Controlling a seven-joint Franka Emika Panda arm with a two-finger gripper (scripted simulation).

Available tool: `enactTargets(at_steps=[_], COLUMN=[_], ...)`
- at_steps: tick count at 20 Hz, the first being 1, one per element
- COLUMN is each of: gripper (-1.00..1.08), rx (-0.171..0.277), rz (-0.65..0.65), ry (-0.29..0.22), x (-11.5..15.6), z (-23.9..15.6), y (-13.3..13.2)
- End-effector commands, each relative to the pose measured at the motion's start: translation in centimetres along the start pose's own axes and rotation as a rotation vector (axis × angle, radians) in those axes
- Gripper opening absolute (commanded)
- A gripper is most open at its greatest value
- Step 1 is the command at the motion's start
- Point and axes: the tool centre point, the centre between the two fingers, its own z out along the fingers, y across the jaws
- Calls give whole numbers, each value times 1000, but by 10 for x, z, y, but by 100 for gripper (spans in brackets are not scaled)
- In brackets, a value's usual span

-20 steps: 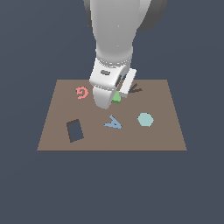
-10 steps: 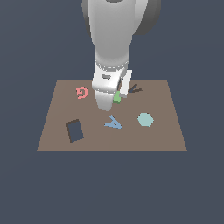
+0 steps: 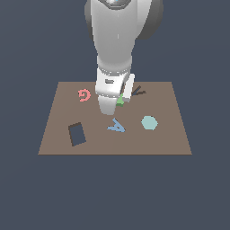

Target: Insert a designated object into the corresponding slot on a board.

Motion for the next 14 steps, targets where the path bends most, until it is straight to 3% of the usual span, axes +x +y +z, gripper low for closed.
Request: enactTargets(at_steps=[1,5,6,14], gripper=[100,100,-100,-100], rx=[1,1,1,1], rz=[-2,-3,-3,-3], ry=[0,0,0,0], x=[0,0,0,0], z=[8,13,13,13], y=[-1,-1,-1,-1])
